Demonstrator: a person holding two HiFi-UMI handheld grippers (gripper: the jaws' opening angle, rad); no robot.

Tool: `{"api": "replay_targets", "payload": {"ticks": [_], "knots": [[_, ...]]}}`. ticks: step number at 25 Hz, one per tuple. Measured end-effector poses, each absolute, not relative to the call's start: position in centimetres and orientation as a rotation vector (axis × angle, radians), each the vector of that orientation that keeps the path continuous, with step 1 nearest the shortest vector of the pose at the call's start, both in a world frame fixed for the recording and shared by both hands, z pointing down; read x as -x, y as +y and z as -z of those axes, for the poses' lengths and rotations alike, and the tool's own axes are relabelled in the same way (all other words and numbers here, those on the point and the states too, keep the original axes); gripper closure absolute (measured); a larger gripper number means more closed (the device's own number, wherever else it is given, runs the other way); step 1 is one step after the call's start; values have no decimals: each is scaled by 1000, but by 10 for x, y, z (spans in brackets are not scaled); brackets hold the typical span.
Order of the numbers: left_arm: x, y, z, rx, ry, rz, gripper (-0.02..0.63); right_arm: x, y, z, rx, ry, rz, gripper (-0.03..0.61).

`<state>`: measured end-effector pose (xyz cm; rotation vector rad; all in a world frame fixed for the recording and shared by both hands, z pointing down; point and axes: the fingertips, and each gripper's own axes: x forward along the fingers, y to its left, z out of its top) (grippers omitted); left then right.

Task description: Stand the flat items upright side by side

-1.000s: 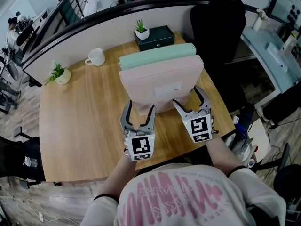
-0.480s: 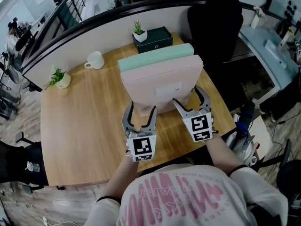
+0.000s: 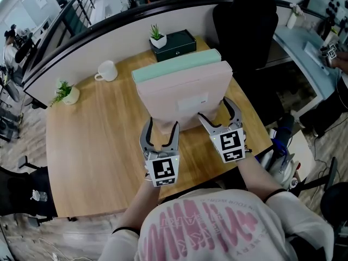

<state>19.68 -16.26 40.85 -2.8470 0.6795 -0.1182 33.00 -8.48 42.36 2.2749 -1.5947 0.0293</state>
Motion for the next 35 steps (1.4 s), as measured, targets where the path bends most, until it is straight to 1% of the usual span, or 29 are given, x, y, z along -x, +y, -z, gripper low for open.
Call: {"api": "replay_targets", "payload": {"ticks": [35], "knots": [[-185, -167, -402, 2858, 753, 93, 290, -330, -82, -415, -2277, -1575, -31, 167]]}}
